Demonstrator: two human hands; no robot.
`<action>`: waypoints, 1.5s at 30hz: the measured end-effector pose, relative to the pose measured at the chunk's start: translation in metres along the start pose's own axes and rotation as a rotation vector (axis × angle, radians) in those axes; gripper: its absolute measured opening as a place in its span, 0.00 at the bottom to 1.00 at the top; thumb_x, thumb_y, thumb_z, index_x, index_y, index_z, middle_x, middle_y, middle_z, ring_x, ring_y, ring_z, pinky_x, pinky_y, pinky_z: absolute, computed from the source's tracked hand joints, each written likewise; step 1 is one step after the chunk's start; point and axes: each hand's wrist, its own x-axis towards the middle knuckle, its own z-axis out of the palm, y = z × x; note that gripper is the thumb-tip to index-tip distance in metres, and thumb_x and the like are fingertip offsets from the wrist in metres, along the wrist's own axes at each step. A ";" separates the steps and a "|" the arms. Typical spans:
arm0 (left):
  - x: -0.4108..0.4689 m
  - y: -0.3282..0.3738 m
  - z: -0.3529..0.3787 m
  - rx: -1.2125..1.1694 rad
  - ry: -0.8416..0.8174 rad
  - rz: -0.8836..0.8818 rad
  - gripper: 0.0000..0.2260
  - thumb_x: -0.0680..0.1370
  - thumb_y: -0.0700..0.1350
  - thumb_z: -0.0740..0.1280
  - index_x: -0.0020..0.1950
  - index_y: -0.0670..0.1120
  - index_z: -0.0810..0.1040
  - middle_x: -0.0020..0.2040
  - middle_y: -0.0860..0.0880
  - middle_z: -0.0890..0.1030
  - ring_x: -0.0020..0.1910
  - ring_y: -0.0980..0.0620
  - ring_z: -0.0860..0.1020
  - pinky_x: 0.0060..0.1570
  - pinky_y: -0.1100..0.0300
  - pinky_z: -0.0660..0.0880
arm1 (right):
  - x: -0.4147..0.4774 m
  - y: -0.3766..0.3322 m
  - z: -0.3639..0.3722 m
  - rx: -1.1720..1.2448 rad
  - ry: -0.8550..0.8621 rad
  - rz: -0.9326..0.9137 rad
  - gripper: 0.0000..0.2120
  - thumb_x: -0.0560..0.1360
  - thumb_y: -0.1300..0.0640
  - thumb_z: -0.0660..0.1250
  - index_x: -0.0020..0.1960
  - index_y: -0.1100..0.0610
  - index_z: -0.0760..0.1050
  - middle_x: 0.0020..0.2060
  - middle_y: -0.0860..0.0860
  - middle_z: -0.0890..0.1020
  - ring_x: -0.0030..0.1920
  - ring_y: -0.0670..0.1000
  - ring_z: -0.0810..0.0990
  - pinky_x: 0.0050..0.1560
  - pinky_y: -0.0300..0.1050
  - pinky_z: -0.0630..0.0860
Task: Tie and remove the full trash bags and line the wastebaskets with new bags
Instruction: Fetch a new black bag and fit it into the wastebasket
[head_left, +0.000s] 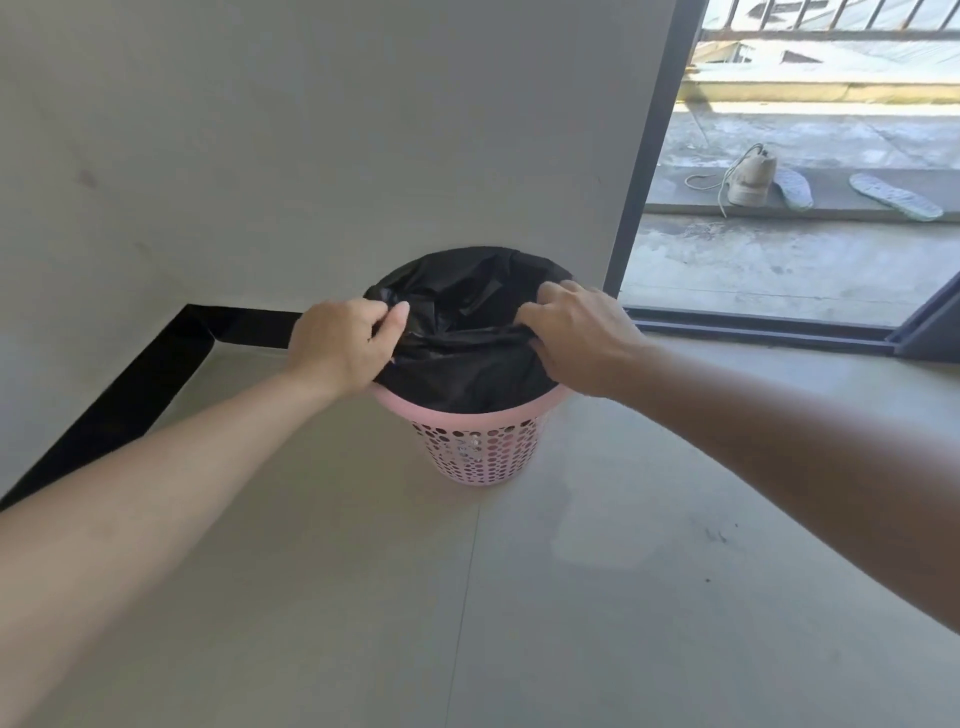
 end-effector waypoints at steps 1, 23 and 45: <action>-0.002 -0.001 -0.001 -0.006 0.000 -0.106 0.22 0.80 0.56 0.57 0.30 0.44 0.67 0.26 0.49 0.72 0.32 0.40 0.73 0.31 0.54 0.64 | -0.006 0.000 0.001 -0.024 0.093 -0.059 0.11 0.78 0.58 0.66 0.60 0.53 0.78 0.48 0.52 0.78 0.46 0.54 0.76 0.41 0.46 0.70; -0.062 0.049 0.047 -0.805 -0.105 -0.624 0.38 0.73 0.64 0.68 0.73 0.45 0.56 0.69 0.48 0.68 0.68 0.50 0.69 0.65 0.59 0.65 | -0.073 0.012 0.048 -0.065 0.177 -0.583 0.09 0.79 0.66 0.61 0.51 0.57 0.79 0.43 0.53 0.75 0.42 0.52 0.71 0.33 0.45 0.75; -0.038 0.003 0.015 0.152 -0.008 0.567 0.40 0.74 0.74 0.45 0.71 0.49 0.74 0.73 0.38 0.67 0.73 0.39 0.65 0.69 0.34 0.53 | -0.059 0.032 0.034 0.335 0.185 0.144 0.14 0.74 0.59 0.60 0.38 0.54 0.84 0.35 0.49 0.84 0.37 0.52 0.80 0.42 0.45 0.75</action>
